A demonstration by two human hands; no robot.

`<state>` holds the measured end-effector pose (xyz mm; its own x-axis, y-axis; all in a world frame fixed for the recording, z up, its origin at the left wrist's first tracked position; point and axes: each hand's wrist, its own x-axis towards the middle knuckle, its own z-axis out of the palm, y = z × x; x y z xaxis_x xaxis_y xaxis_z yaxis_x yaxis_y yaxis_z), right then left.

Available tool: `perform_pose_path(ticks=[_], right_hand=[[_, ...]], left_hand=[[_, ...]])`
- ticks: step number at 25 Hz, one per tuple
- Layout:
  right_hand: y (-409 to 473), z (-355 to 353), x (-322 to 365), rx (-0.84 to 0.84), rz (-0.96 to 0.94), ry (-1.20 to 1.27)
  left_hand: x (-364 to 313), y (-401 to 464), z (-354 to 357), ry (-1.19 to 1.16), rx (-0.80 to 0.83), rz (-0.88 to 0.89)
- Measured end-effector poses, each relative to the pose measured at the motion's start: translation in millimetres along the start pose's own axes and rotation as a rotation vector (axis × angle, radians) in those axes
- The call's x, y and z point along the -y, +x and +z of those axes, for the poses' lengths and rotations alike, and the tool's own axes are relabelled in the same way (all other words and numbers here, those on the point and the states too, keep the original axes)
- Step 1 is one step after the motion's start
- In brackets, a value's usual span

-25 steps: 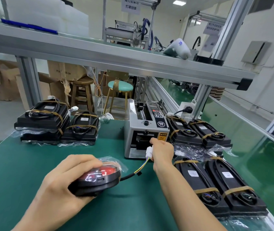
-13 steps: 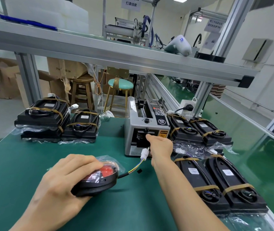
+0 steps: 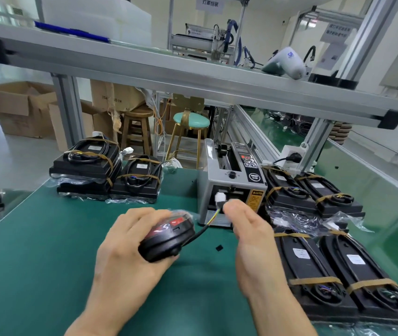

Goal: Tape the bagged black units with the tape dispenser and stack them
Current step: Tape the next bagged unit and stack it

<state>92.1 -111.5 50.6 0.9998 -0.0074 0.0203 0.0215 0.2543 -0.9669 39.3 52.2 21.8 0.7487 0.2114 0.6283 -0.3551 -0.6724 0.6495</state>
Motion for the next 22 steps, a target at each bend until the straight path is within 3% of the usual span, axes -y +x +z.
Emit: perform_pose_path(ticks=[2,4,22], right_hand=[[-19.6,11.6,-5.1,0.145,-0.006,-0.024],[-28.4,20.2,-10.8,0.177,-0.015,-0.037],[-36.5,16.3,-5.7,0.079,-0.042,-0.146]], left_hand=[[-5.6,-0.9,4.3,-0.020,-0.016,-0.013],[-9.2,-2.4,5.5,-0.052,-0.022,-0.028],[-12.5,-8.1,13.2,0.027,-0.086,0.044]])
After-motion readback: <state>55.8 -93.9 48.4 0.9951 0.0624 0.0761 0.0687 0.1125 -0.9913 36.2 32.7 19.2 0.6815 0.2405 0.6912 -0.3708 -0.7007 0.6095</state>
